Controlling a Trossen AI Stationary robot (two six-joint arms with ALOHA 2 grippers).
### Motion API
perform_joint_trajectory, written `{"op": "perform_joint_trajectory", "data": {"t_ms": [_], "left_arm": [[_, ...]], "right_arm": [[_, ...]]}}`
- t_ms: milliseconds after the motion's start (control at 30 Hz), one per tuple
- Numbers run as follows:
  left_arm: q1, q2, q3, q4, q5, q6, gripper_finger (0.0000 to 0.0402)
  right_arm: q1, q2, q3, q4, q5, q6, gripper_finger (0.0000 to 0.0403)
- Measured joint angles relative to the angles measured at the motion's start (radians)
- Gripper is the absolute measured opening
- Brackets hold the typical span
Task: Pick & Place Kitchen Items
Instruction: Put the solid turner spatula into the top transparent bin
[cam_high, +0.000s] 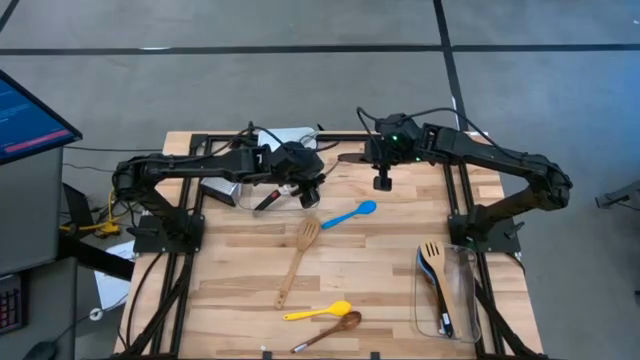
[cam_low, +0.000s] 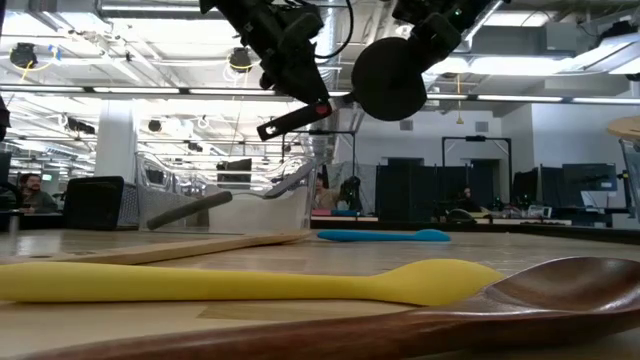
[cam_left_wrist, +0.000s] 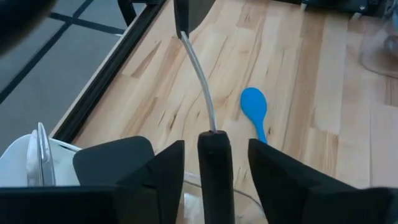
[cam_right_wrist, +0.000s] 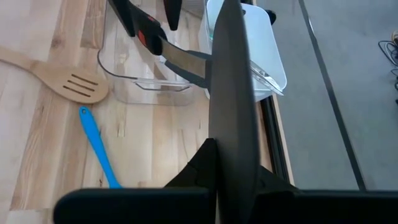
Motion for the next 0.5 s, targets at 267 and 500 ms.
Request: {"op": "perform_joint_trajectory", "data": {"t_ms": [267, 500], "left_arm": [[0.000, 0.046, -0.001, 0.010, -0.004, 0.005, 0.0190], [0.002, 0.080, -0.001, 0.025, -0.008, 0.006, 0.0185]], "right_arm": [[0.021, 0.000, 0.000, 0.018, 0.000, -0.001, 0.0000], [0.027, 0.000, 0.000, 0.015, -0.002, -0.002, 0.0000]]}}
